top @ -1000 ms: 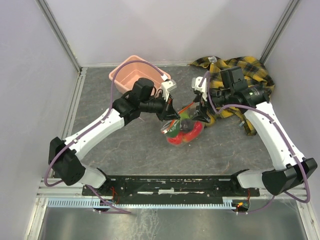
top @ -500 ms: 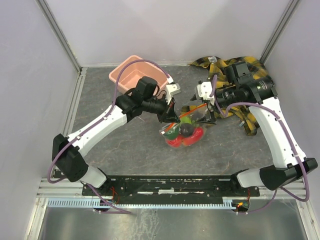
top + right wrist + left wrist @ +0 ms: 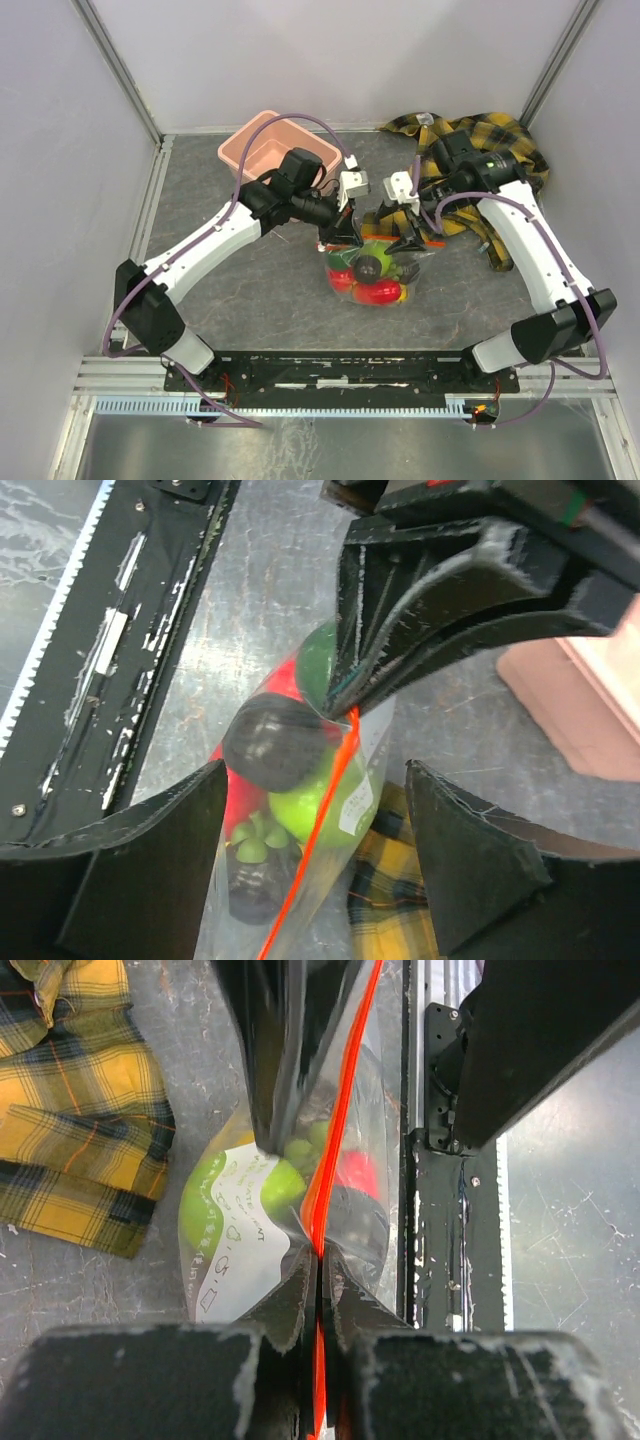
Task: Open the zip-top bag and remove the fake food
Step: Adjust the zipper food storage bag at the center of the board.
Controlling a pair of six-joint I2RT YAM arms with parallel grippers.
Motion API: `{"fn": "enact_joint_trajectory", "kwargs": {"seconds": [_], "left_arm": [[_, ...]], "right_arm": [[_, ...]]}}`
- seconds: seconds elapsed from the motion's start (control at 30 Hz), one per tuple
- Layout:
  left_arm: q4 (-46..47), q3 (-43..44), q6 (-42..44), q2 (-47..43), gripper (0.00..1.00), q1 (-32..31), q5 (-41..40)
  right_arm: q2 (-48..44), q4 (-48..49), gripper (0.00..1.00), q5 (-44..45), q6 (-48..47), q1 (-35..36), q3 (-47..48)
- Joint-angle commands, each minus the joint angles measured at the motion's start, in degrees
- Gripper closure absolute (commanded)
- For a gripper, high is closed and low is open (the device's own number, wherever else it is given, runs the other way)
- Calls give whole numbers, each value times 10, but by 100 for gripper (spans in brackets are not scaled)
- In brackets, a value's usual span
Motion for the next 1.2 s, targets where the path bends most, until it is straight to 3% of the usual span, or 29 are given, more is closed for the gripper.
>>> {"fn": "enact_joint_trajectory", "kwargs": {"seconds": [0.0,0.2,0.3,0.37,0.4,0.6,0.7,0.8,0.9,1.07,1.17], "left_arm": [[16,42,11,4,97,-5,27],[33,30,-10,1,97,-5,29],[51,20,-24,-3,97,-5,29],[63,14,-33,-7,97,-5,27],[81,4,-46,-13,97,-5,21],[152,-43,-84,-44,92,-4,-31],[235,-98,-123,-82,75,-3,-77],[320,-173,-124,-139,48,2,-89],[435,-269,-134,-222,1,3,-108],[662,-474,-113,-359,1,6,-193],[712,-536,-80,-393,1,8,-190]], "right_arm": [[6,17,24,15,61,24,-17],[-47,151,40,101,180,30,-111],[-70,199,55,106,201,31,-147],[-73,200,65,90,202,30,-150],[-74,193,75,71,203,30,-149],[-85,173,98,63,203,28,-155],[-94,147,98,33,170,0,-161],[-104,131,98,-15,148,-33,-170],[-110,110,98,-42,118,-50,-178],[-110,73,98,-64,72,-63,-171],[-109,47,98,-69,48,-66,-159]]}}
